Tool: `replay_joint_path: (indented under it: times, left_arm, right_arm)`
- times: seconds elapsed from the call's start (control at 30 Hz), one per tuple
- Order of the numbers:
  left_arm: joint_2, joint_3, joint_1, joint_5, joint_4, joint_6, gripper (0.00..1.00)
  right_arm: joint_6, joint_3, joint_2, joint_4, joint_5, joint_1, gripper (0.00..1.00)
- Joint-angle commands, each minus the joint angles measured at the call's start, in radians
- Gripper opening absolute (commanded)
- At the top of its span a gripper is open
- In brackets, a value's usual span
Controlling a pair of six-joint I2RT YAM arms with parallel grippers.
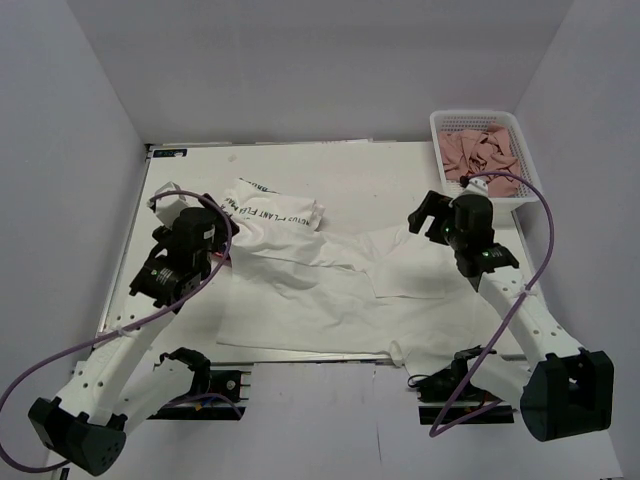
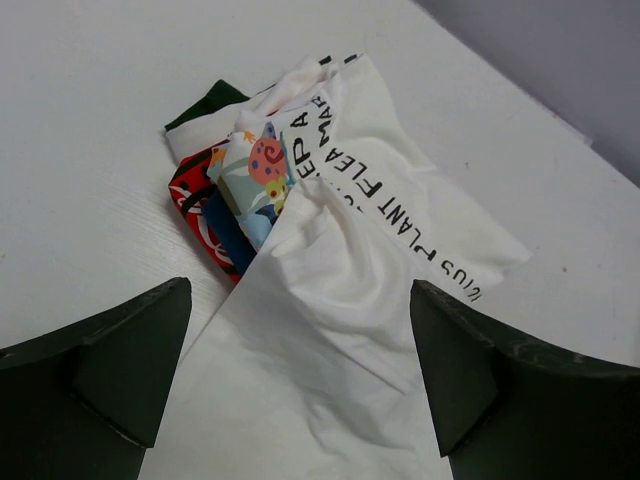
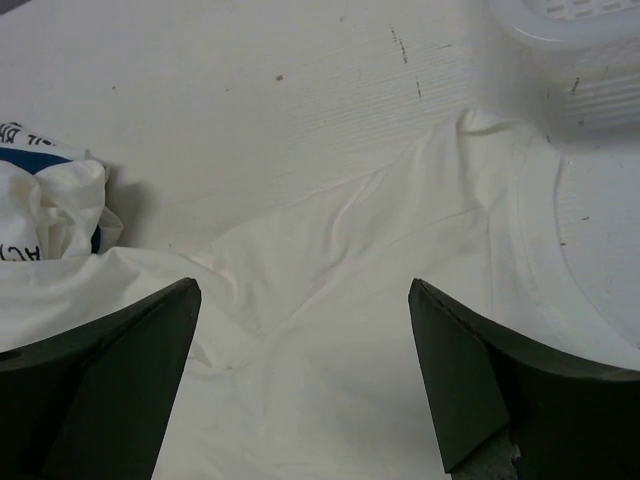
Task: Fold and stack the t-shirts
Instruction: Put the neatly folded tshirt into the corner of the board with the left arm
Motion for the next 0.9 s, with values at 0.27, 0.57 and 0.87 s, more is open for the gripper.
replay_joint_path:
  times: [0.27, 0.57, 0.87]
  left_arm:
    - [-0.042, -0.035, 0.001, -0.014, 0.016, 0.015, 1.00]
    - [-0.032, -0.046, 0.001, 0.022, 0.060, 0.037, 1.00]
    - [0.023, -0.027, 0.001, 0.060, 0.095, 0.086, 1.00]
  right_arm:
    - [-0.018, -0.049, -0.072, 0.145, -0.075, -0.001, 0.90]
    - [0.018, -0.008, 0.131, 0.289, -0.402, 0.106, 0.90]
    - [0.058, 0.166, 0.608, 0.303, -0.457, 0.419, 0.90]
